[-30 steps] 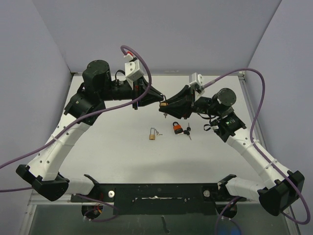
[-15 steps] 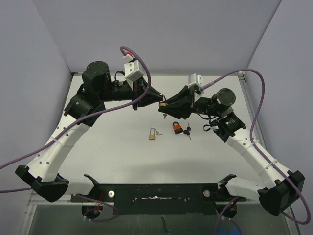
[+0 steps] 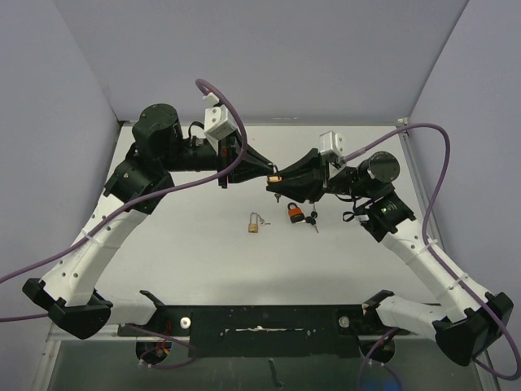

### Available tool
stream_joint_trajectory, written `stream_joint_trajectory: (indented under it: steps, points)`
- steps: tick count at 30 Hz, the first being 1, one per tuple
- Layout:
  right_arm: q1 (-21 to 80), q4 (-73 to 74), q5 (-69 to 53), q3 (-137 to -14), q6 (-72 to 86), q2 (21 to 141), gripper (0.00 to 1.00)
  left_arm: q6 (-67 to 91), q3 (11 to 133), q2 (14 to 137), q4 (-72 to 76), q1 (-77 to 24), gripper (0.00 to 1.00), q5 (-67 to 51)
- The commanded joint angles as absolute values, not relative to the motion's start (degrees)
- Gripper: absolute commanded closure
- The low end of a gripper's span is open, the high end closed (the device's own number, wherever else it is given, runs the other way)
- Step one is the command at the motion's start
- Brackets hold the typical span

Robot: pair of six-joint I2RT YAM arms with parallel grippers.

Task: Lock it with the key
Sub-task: Lock the lock.

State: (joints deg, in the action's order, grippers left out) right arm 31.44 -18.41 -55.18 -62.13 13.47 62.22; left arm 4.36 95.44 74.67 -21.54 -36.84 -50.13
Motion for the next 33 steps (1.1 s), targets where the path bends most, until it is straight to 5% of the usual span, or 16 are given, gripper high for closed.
stream_joint_trajectory:
  steps: [1, 16, 33]
  points:
    - [31.7, -24.5, -55.6, -63.5, 8.8, 59.7, 1.00, 7.3, 95.6, 72.7, -21.7, -36.9, 1.00, -50.8]
    - [31.8, -26.1, -49.8, -64.5, 8.7, 59.9, 1.00, 7.0, 93.8, 73.5, -22.8, -36.9, 1.00, -51.8]
    - [31.9, -35.0, -38.3, -70.5, 11.9, 62.1, 1.00, 11.1, 75.6, 72.8, -17.4, -37.0, 1.00, -52.7]
